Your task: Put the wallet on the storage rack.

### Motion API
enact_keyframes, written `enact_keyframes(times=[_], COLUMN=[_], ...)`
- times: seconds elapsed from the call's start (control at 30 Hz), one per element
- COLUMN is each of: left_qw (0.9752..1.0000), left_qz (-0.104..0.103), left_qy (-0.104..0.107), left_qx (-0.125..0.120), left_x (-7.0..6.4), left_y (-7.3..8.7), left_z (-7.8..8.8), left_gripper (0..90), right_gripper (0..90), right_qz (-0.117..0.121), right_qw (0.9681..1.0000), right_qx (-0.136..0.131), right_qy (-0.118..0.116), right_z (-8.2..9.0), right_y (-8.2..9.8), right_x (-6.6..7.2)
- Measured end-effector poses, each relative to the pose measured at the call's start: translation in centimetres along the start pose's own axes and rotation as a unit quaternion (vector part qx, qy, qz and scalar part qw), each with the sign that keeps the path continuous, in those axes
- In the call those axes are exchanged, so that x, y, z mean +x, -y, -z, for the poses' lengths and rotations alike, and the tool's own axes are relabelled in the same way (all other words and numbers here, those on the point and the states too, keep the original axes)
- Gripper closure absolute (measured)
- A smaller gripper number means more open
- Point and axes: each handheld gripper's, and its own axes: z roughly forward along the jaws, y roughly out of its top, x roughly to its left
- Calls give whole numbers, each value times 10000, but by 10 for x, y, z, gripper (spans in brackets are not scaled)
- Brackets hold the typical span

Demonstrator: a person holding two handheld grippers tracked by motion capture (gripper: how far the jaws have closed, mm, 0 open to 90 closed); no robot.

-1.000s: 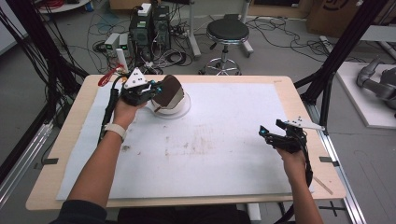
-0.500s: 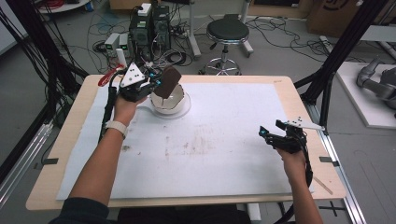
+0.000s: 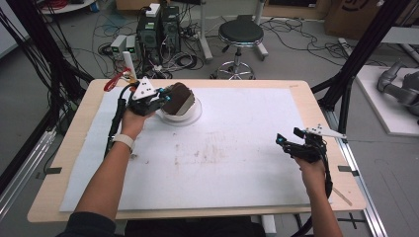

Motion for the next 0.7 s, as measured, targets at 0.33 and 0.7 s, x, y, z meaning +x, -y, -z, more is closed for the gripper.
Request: enact_keyframes(times=[0.33,0.7], left_qw=[9991,9931], left_qz=[368,1075], left_qy=[-158,-347], left_qx=[157,305], left_x=[0,6], left_y=[5,9], left_z=[-10,-3], left_gripper=[735,510], right_gripper=[212,212], right_qz=[-41,-72], right_qw=[10000,9999], right_qx=[39,56], right_qy=[-42,-60], right_z=[-2,-2], right_y=[1,1], right_x=[0,0])
